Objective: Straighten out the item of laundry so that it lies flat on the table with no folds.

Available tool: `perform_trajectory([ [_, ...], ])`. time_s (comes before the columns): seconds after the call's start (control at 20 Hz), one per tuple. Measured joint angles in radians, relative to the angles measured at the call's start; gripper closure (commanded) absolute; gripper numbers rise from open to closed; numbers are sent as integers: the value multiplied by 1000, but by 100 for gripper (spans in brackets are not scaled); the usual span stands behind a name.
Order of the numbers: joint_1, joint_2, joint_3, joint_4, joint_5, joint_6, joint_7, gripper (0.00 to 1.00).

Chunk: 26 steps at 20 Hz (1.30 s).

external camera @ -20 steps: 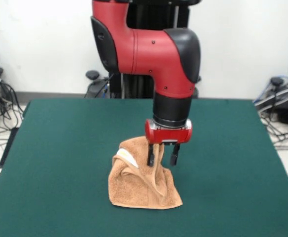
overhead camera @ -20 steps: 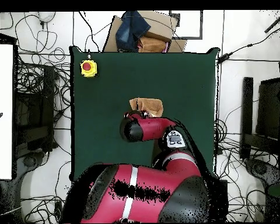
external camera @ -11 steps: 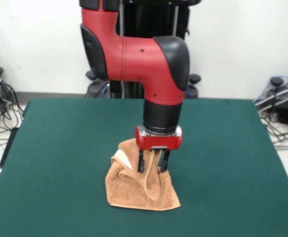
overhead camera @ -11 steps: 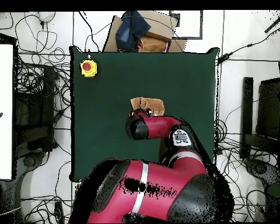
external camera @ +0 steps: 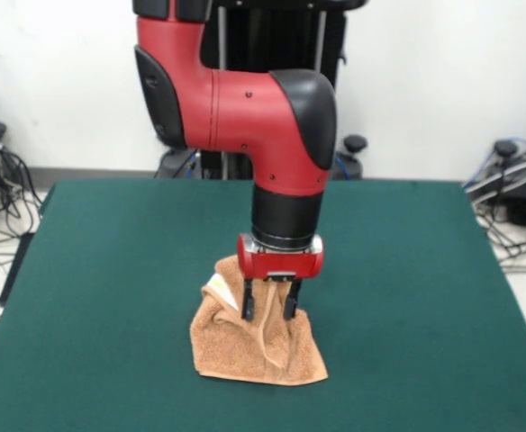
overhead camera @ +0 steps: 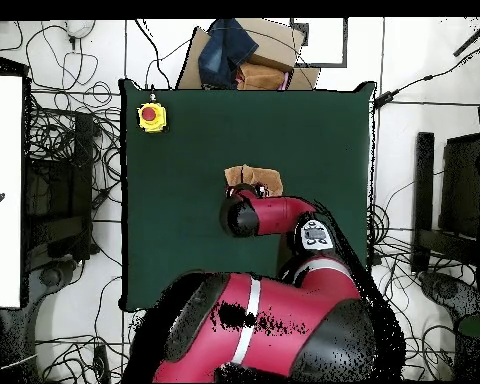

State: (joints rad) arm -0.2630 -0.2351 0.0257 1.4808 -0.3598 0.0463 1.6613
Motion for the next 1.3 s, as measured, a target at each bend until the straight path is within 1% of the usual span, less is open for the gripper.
perform_trajectory([
  [0.5,30,0,-3,0,0,-13,0,0],
  [1.3,9,-18,-3,3,0,-21,0,0],
])
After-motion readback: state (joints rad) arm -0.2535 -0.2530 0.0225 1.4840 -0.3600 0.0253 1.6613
